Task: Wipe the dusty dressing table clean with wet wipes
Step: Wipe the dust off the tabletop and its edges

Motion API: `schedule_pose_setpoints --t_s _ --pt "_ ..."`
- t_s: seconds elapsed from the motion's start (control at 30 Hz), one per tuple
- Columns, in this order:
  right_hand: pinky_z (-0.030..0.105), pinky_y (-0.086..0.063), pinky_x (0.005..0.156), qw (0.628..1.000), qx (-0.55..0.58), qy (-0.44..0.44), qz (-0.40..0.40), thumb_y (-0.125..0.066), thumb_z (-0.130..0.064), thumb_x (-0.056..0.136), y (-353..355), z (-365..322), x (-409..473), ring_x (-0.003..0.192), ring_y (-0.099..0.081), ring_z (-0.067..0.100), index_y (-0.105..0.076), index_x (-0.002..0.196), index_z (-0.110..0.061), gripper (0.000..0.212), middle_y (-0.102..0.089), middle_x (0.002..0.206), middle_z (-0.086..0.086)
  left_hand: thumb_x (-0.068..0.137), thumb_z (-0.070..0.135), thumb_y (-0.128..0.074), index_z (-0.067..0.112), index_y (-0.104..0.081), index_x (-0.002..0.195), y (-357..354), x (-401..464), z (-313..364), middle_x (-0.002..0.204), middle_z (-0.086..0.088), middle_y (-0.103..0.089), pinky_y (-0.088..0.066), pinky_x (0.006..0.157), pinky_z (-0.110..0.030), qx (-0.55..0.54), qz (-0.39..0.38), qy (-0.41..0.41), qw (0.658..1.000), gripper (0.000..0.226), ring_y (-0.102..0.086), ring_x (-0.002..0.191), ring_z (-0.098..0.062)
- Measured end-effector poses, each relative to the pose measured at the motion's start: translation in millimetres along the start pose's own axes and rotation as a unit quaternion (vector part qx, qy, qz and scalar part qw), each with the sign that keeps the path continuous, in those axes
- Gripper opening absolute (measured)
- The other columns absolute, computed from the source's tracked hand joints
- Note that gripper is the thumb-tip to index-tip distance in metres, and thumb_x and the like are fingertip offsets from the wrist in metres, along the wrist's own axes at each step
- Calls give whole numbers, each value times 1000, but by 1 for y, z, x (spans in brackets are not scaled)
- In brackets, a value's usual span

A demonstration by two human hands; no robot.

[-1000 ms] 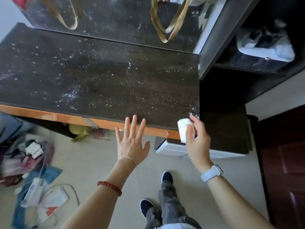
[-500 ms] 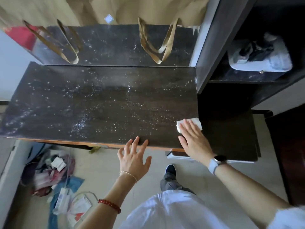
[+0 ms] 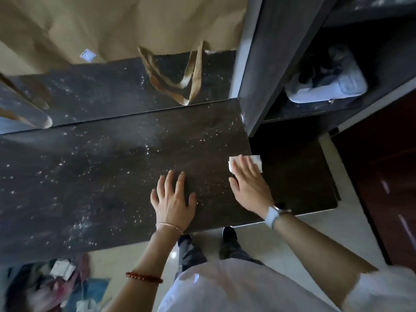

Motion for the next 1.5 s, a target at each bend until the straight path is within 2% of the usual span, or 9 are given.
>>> schedule_pose_setpoints --t_s 0.07,0.13,0.3,0.57,0.9,1.03,1.13,1.3,1.5 --pt "45 -17 114 997 5 -82 16 -39 -24 94 2 -7 23 141 -13 36 -18 144 -6 57 -17 151 22 90 42 -40 27 -16 144 5 24 1 155 -3 -5 -3 113 -51 4 -10 -20 1000 60 3 142 -26" --pt "49 -37 103 992 1 -122 35 -57 -17 81 1 -27 20 131 -32 43 -31 137 0 65 -34 142 29 91 41 -41 28 -14 144 13 48 -4 156 -2 1 0 112 -54 8 -21 -37 999 61 7 142 -26" --pt "39 -53 80 996 -8 -83 28 -73 -13 61 -12 -70 -15 104 -58 32 -50 120 -7 63 -51 133 20 91 47 -36 30 -11 144 28 95 -18 156 1 6 6 111 -57 51 -41 -102 993 61 14 142 -26" --pt "42 -33 109 997 -71 21 14 -36 -29 87 -20 -79 1 135 -33 29 -43 133 -1 54 -43 141 16 79 66 -12 34 -10 144 16 133 -31 156 -3 -1 4 110 -59 117 -23 -145 982 72 7 142 -30" --pt "38 -11 116 945 80 -280 148 -28 -27 93 18 5 110 140 -19 33 -28 138 7 56 -23 149 26 79 65 -11 33 -13 143 10 137 -34 156 -6 -8 2 109 -61 126 1 -156 980 72 -1 142 -33" --pt "39 -21 113 938 30 -293 180 -41 -21 93 15 -12 82 137 -24 36 -32 136 4 51 -29 145 27 80 64 -16 31 -18 143 11 137 -32 155 -9 -14 -2 108 -63 113 -1 -162 980 71 -7 142 -36" --pt "41 -24 112 942 -1 -304 140 -29 -29 92 4 -28 56 136 -27 36 -31 137 6 56 -33 143 28 82 61 -23 28 -27 140 11 137 -30 150 -13 -26 -12 105 -66 119 18 -172 978 67 -19 138 -40" --pt "41 -22 113 940 -10 -317 125 -14 -37 87 21 -8 101 135 -29 37 -29 136 10 70 -34 142 29 81 60 -25 28 -29 139 14 137 -29 149 -13 -29 -14 104 -66 121 34 -175 976 66 -22 137 -40" --pt "31 -8 115 952 34 -281 114 -27 -28 98 38 8 172 141 -14 27 -18 141 6 56 -19 151 22 82 61 -23 29 -28 140 13 138 -30 150 -13 -27 -13 105 -65 129 36 -170 976 67 -19 138 -39"
Point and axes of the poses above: each hand's wrist, its own x-axis towards the middle knuckle, its own y-axis out of the back of the hand, z = x × y, the point moved 10 cm from there along x, towards the middle knuckle
